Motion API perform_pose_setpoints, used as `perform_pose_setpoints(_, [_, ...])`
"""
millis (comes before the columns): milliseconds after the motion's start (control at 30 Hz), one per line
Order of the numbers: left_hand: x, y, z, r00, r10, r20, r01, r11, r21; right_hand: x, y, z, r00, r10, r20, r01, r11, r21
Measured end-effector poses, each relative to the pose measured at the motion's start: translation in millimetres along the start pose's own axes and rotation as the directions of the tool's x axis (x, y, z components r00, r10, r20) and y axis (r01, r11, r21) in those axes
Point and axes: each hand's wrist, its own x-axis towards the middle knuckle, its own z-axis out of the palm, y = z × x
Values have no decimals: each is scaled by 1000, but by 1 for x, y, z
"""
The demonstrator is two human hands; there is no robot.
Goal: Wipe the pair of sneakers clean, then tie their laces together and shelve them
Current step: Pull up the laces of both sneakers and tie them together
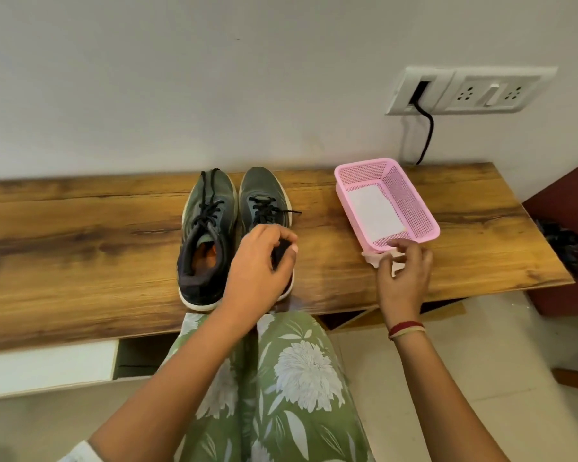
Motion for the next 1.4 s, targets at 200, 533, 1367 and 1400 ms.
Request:
perform_pose_setpoints(200, [24,-38,-22,976,-217,-34,213,895,393,-8,-63,38,927,-109,360,46,983,179])
perform_pose_setpoints(533, [80,-56,-19,919,-261,297,36,803,594,-20,-100,113,825,126,551,-146,989,-7])
perform_pose_setpoints(1367, [44,-63,-5,965,-253,67,261,944,-200,-35,-106,101,834,-3,552,-206,926,317])
perform_pose_setpoints(1400, [45,-63,-5,961,-266,74,276,922,-270,-32,-110,101,830,-42,556,-198,910,365])
